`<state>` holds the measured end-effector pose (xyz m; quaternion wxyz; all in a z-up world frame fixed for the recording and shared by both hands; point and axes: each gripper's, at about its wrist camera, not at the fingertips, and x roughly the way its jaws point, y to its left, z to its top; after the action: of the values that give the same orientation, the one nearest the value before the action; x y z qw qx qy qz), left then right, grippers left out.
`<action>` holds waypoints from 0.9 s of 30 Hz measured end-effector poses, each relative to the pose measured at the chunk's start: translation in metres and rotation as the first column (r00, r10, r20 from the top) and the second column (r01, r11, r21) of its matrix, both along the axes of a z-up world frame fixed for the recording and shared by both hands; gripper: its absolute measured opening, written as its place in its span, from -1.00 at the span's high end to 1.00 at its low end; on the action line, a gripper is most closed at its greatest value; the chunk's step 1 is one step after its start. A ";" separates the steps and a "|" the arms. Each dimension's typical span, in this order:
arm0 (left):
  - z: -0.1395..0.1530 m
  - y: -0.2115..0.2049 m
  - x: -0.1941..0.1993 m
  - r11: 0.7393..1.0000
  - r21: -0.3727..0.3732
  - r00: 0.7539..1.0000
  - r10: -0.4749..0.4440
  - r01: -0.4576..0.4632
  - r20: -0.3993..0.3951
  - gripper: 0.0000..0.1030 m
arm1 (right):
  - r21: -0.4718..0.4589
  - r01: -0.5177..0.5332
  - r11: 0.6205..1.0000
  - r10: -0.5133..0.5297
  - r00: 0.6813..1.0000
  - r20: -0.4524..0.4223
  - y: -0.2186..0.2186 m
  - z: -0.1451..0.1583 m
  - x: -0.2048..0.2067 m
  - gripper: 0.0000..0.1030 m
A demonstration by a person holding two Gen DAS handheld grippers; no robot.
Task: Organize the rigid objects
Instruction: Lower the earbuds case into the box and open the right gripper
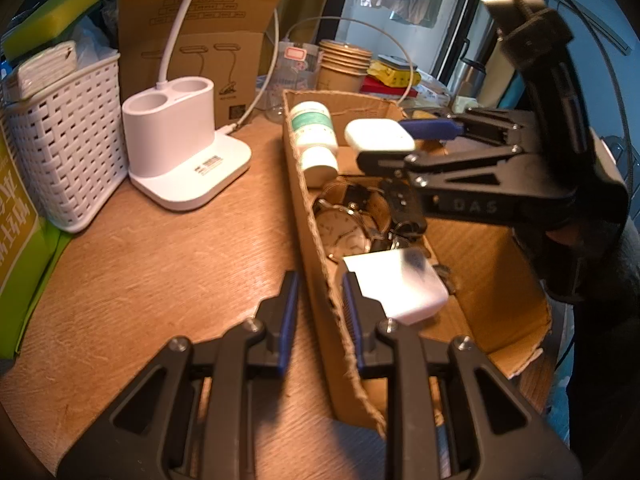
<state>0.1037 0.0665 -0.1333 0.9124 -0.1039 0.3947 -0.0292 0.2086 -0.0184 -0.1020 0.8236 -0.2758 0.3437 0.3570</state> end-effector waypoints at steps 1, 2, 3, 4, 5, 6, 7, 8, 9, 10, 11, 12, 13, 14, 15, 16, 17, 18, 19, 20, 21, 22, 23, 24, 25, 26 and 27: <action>0.000 0.000 0.000 1.000 0.000 1.000 0.000 0.000 0.000 0.55 | -0.011 -0.003 1.000 0.002 1.000 -0.004 0.001 -0.002 0.001 -0.20; 0.000 0.000 0.000 1.000 0.001 1.000 0.000 0.000 0.000 0.55 | -0.021 -0.003 1.000 0.003 1.000 -0.003 0.003 -0.003 0.001 -0.20; 0.000 0.000 0.000 1.000 0.000 1.000 0.000 0.000 0.000 0.55 | -0.027 -0.002 1.000 0.002 1.000 0.000 0.003 -0.004 0.001 -0.20; 0.000 0.000 0.000 1.000 -0.001 1.000 0.000 0.000 0.000 0.55 | -0.033 0.000 0.999 0.000 1.000 0.001 0.004 -0.004 0.001 -0.20; 0.000 0.000 0.000 1.000 -0.001 1.000 0.001 -0.001 0.000 0.55 | -0.040 0.000 0.999 0.000 1.000 -0.002 0.004 -0.004 0.002 -0.20; 0.000 0.000 0.000 1.000 0.000 1.000 0.000 0.000 0.000 0.55 | -0.049 0.000 0.999 0.000 1.000 -0.006 0.005 -0.005 0.003 -0.20; 0.000 0.000 0.000 1.000 -0.001 1.000 0.000 0.000 0.000 0.55 | -0.060 0.000 0.998 -0.001 1.000 -0.009 0.006 -0.006 0.004 -0.20; -0.001 0.000 0.000 1.000 -0.001 1.000 0.000 0.000 0.000 0.55 | -0.068 0.000 0.998 -0.001 1.000 -0.011 0.007 -0.006 0.004 -0.20; 0.000 0.000 0.000 1.000 -0.001 1.000 0.000 0.000 0.000 0.55 | -0.079 -0.001 0.997 -0.001 1.000 -0.018 0.007 -0.008 0.004 -0.20; 0.000 0.000 0.000 1.000 -0.001 1.000 0.000 0.000 0.000 0.55 | -0.087 -0.001 0.996 -0.001 1.000 -0.025 0.008 -0.009 0.004 -0.20; -0.001 0.000 0.000 1.000 -0.001 1.000 0.000 0.000 0.000 0.55 | -0.091 0.000 0.996 -0.003 1.000 -0.030 0.008 -0.010 0.005 -0.20; 0.000 0.000 0.000 1.000 -0.001 1.000 0.001 -0.001 0.000 0.55 | -0.093 0.004 0.996 -0.007 0.999 -0.034 0.008 -0.010 0.006 -0.20; 0.000 0.000 0.000 1.000 -0.001 1.000 0.001 -0.001 0.000 0.55 | -0.095 0.006 0.995 -0.010 0.999 -0.037 0.008 -0.011 0.006 -0.20; 0.000 0.000 0.000 1.000 -0.001 1.000 0.001 -0.001 0.000 0.55 | -0.099 0.008 0.995 -0.011 0.999 -0.039 0.008 -0.011 0.006 -0.20; 0.000 0.000 0.000 1.000 -0.001 1.000 0.001 -0.001 0.000 0.55 | -0.100 0.008 0.995 -0.012 0.999 -0.039 0.008 -0.011 0.006 -0.20; 0.000 0.000 0.000 1.000 -0.002 1.000 0.001 -0.001 0.000 0.55 | -0.096 0.008 0.995 -0.012 0.999 -0.041 0.008 -0.010 0.006 -0.20; 0.000 0.000 0.000 1.000 -0.001 1.000 0.001 -0.001 0.000 0.55 | -0.089 0.009 0.996 -0.013 0.999 -0.044 0.008 -0.010 0.006 -0.20; 0.000 0.000 0.000 1.000 -0.001 1.000 0.000 0.000 0.000 0.55 | -0.086 0.011 0.996 -0.014 0.999 -0.044 0.007 -0.009 0.006 -0.20; -0.001 0.000 0.000 1.000 -0.002 1.000 0.000 0.000 -0.001 0.55 | -0.085 0.012 0.996 -0.015 0.999 -0.044 0.007 -0.009 0.006 -0.20; -0.001 0.000 0.000 1.000 -0.002 1.000 0.001 -0.001 -0.001 0.55 | -0.085 0.012 0.996 -0.016 0.999 -0.044 0.007 -0.008 0.006 -0.20; -0.001 0.000 0.000 1.000 -0.001 1.000 0.001 -0.001 0.000 0.55 | -0.084 0.013 0.996 -0.017 0.999 -0.044 0.007 -0.008 0.006 -0.20; -0.001 0.000 0.000 1.000 -0.002 1.000 0.001 -0.001 -0.001 0.55 | -0.083 0.015 0.996 -0.018 0.999 -0.044 0.007 -0.008 0.006 -0.20; -0.001 0.000 0.000 1.000 -0.002 1.000 0.001 -0.001 -0.001 0.55 | -0.082 0.015 0.996 -0.019 0.999 -0.044 0.007 -0.008 0.006 -0.20; -0.001 0.000 0.000 1.000 -0.002 1.000 0.001 -0.001 0.000 0.55 | -0.081 0.015 0.997 -0.019 0.999 -0.043 0.007 -0.008 0.006 -0.20; -0.001 0.000 0.000 1.000 -0.002 1.000 0.001 -0.001 -0.001 0.55 | -0.079 0.014 0.997 -0.018 0.999 -0.043 0.007 -0.008 0.006 -0.20; -0.001 0.000 0.000 1.000 -0.002 1.000 0.001 -0.001 -0.001 0.55 | -0.073 0.015 0.997 -0.018 0.999 -0.042 0.007 -0.007 0.006 -0.20; -0.001 0.000 0.000 1.000 -0.001 1.000 0.001 -0.001 -0.001 0.55 | -0.070 0.016 0.997 -0.019 0.999 -0.041 0.007 -0.006 0.005 -0.21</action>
<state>0.1040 0.0666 -0.1340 0.9122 -0.1047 0.3950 -0.0291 0.2137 -0.0117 -0.1084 0.8093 -0.2939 0.3754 0.3432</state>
